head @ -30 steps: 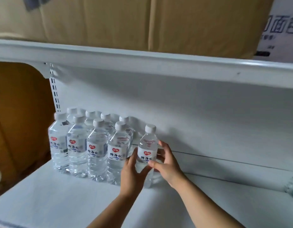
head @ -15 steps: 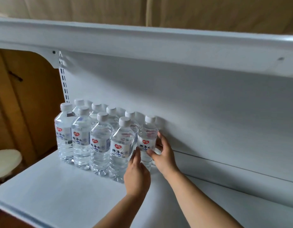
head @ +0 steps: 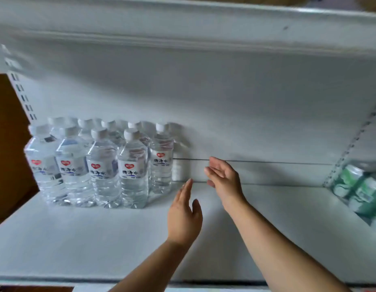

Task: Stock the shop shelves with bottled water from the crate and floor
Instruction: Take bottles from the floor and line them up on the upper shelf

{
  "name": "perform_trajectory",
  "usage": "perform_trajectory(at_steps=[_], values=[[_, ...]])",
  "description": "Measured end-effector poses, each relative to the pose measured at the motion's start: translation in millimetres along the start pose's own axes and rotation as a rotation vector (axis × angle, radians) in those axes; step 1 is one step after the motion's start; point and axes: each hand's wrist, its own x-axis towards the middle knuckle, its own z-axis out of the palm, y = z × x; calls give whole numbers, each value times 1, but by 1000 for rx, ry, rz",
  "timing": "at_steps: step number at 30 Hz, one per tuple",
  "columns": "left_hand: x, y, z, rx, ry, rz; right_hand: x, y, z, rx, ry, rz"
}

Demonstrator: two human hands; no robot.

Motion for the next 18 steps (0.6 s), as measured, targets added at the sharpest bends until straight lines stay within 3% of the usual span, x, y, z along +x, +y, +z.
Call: perform_trajectory(at_steps=[5,10,13,18], values=[[-43,63,50,-223,-216,151,-87,-10,-114,2,297,-26],[-146,133,117,-368,-536,276,-215,-13,-236,-60,690,-46],[-229,163,155,-375,-735,345,-308,-7,-290,-84,834,36],[-348,176,200,-345,-991,275,-440,38,-358,-115,1037,252]])
